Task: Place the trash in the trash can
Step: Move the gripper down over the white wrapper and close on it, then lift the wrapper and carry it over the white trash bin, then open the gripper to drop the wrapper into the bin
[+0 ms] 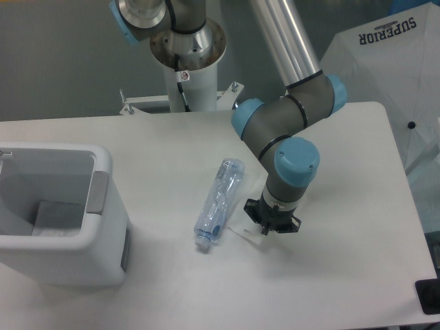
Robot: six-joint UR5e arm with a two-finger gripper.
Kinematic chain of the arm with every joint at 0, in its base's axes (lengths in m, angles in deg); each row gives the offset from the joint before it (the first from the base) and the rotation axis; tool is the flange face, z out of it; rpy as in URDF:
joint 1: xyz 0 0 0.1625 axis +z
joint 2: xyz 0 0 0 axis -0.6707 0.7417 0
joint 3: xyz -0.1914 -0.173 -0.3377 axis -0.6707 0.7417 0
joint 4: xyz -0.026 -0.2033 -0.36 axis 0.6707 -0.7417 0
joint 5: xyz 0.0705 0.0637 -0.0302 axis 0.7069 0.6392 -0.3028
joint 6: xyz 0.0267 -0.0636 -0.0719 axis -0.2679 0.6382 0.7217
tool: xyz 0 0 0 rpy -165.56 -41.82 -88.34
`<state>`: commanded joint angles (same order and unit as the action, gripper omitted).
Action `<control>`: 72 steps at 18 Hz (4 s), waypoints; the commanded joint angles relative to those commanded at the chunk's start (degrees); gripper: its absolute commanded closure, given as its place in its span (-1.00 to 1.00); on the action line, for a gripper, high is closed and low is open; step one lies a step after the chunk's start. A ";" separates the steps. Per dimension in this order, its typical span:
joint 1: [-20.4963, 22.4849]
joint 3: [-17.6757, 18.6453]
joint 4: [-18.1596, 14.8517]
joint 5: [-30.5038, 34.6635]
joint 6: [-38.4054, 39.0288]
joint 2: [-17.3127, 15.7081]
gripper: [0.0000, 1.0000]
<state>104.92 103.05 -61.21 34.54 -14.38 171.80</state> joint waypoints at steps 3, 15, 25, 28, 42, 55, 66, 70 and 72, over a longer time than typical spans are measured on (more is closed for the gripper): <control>1.49 -2.11 0.00 -1.66 0.61 -0.09 1.00; 2.20 -12.05 0.17 -13.61 15.98 -3.60 1.00; -0.52 -14.34 0.61 -25.13 26.46 -13.27 1.00; -3.77 -14.34 0.61 -25.22 26.54 -14.76 1.00; -14.84 -14.34 0.61 -31.19 30.93 -21.27 1.00; -19.25 -10.48 0.70 -36.83 35.95 -23.21 1.00; -19.34 -6.78 0.88 -36.74 31.73 -23.03 -0.92; -17.76 -6.87 0.79 -36.65 31.73 -22.94 -1.00; -15.48 -6.87 0.79 -36.65 31.73 -22.94 -1.00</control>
<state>89.44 96.18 -60.42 -2.11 17.34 148.86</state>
